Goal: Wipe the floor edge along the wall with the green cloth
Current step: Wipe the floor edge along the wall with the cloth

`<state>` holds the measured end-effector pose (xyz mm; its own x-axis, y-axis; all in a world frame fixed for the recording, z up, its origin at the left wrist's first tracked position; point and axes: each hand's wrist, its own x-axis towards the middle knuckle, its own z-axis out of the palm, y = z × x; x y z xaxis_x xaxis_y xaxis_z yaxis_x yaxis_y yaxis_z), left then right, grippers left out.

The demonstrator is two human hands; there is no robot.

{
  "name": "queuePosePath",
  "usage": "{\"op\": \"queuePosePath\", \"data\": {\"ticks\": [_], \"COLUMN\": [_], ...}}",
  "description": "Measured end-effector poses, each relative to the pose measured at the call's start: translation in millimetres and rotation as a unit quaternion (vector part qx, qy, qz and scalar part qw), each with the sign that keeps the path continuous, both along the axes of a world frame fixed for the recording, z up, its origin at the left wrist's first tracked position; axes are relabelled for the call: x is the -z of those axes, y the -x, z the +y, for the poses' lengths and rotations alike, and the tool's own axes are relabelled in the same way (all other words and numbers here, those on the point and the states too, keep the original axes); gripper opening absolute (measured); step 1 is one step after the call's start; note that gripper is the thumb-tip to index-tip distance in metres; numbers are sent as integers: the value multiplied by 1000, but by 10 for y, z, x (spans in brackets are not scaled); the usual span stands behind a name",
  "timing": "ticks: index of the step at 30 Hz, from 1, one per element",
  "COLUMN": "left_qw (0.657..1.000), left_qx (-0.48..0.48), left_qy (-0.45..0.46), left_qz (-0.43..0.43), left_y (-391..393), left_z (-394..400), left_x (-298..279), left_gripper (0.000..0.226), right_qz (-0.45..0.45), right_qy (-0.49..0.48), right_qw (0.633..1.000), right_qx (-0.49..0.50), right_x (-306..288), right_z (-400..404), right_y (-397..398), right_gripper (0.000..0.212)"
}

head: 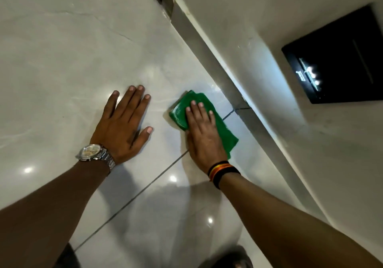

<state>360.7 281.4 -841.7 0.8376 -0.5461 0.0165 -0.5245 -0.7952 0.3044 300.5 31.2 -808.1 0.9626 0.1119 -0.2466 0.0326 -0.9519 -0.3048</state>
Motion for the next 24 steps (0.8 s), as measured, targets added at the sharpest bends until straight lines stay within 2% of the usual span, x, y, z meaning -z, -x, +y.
{"op": "queuePosePath", "data": {"ticks": [5,8,10,14,16,20,24], "left_qw": [1000,1000,1000,1000,1000,1000,1000], "left_qx": [0,3,1,2,1,-1,0], "left_qy": [-10,-13,-10,-7,-10,-13,-13], "left_qz": [4,4,9,15,12,11,8], "left_y": [-8,5,3,-1,6,6,4], "left_z": [-17,-6,-10,-11,-12,-15,-10], "left_x": [-19,-17,-22,-22,-14,-9,-13], "left_gripper": [74,73,73,74,74,75,75], "right_qz": [-21,-32,-29,17,37,31,-12], "right_qy": [8,45,50,43,36,40,5], "right_qw": [1000,998,998,996,994,992,993], "right_qx": [-11,-19,0,73,97,120,116], "right_x": [66,89,100,-9,-54,-31,79], "right_z": [321,174,-85,-537,-603,-351,109], "right_y": [-760,-1093,-936,-24,192,-105,-841], "right_gripper": [61,61,64,64,62,63,64]}}
